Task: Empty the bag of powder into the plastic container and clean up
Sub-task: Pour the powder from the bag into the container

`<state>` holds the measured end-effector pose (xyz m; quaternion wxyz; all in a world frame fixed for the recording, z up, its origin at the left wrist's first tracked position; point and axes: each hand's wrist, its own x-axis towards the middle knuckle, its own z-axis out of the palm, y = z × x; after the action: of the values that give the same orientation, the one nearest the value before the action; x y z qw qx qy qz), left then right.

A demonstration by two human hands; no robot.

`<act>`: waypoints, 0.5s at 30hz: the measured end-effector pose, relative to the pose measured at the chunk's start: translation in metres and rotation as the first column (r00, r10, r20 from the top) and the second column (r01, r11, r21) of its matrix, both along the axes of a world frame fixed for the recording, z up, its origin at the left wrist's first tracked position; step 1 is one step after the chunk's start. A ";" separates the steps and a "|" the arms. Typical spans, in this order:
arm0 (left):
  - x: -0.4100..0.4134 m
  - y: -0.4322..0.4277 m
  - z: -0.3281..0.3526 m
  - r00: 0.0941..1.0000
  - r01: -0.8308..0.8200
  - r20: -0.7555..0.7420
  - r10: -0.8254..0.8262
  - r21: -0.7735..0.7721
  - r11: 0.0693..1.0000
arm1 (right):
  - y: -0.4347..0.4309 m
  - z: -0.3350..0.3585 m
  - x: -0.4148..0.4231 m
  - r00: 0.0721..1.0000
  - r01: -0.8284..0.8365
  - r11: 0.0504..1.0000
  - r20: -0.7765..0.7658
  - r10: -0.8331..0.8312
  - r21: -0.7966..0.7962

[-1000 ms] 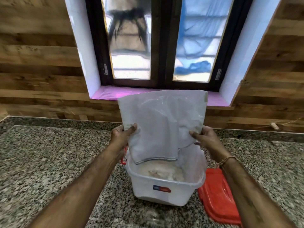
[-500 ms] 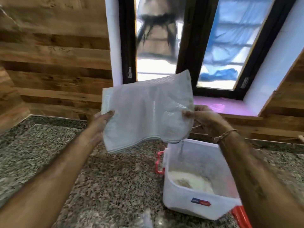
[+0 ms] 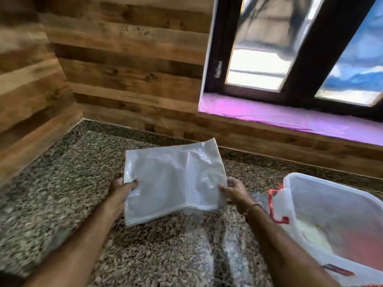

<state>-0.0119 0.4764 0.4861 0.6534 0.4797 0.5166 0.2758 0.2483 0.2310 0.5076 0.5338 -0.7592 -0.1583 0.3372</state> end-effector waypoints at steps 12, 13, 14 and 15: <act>-0.032 0.002 -0.077 0.965 0.240 -0.090 -0.246 -0.078 0.968 | -0.004 -0.064 -0.001 0.985 0.171 0.964 0.068 -0.160 -0.206; -0.032 0.004 -0.082 0.962 0.234 -0.130 -0.241 -0.067 0.970 | -0.006 -0.069 -0.001 0.984 0.171 0.958 0.087 -0.155 -0.229; -0.032 0.005 -0.085 0.958 0.224 -0.167 -0.232 -0.062 0.973 | -0.007 -0.074 -0.001 0.985 0.165 0.955 0.096 -0.146 -0.247; -0.032 0.004 -0.083 0.955 0.210 -0.204 -0.217 -0.058 0.976 | -0.009 -0.077 -0.002 0.986 0.158 0.953 0.096 -0.138 -0.260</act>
<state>-0.0438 0.4805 0.4027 0.6300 0.5472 0.5323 0.1426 0.2460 0.2218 0.4304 0.4442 -0.8461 -0.0744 0.2852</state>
